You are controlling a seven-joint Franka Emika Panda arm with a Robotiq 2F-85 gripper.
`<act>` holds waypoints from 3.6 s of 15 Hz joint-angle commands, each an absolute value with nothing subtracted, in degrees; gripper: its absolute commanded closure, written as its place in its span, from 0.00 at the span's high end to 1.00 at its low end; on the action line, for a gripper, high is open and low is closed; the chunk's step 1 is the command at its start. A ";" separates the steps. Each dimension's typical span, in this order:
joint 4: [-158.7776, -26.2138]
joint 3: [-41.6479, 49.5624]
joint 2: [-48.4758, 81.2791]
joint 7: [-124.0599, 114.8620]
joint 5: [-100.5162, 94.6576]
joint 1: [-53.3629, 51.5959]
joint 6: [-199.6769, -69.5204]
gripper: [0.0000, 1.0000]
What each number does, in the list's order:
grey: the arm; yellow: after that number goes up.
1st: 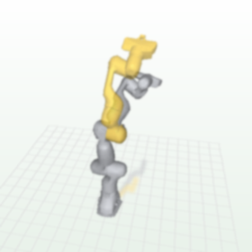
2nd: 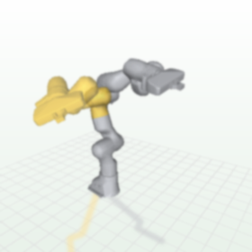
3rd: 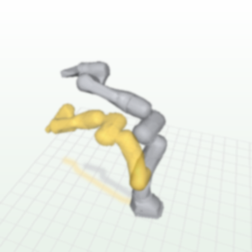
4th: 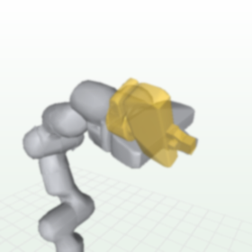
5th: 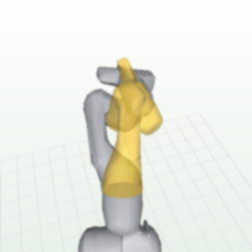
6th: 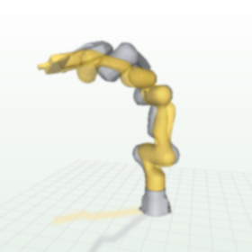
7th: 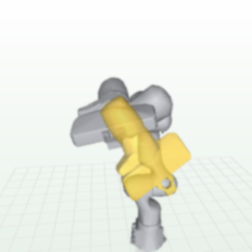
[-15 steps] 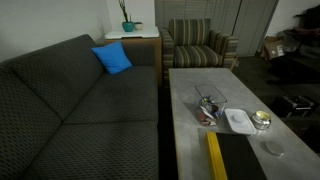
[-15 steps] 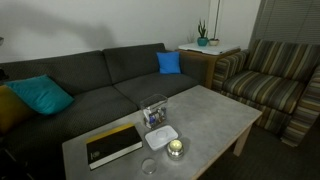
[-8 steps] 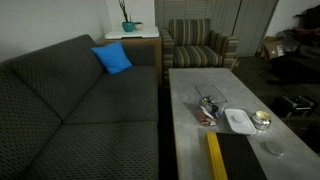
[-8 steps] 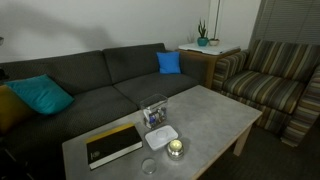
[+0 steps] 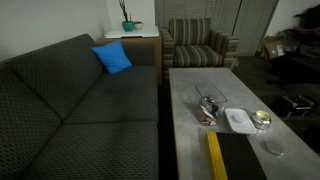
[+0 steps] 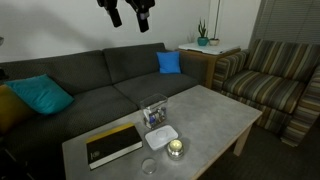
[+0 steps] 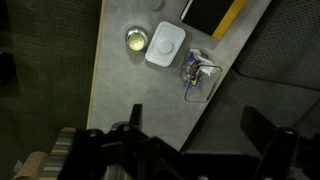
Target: Place the white lid on top of the food container on the left
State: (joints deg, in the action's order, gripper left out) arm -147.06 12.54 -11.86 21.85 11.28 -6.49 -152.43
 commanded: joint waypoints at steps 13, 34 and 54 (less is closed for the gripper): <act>-141.71 13.78 -2.95 34.68 27.45 -12.88 -160.55 1.00; -129.39 9.75 14.31 46.98 43.51 -16.29 -173.75 1.00; -113.91 5.60 46.12 10.47 2.63 -10.04 -179.31 1.00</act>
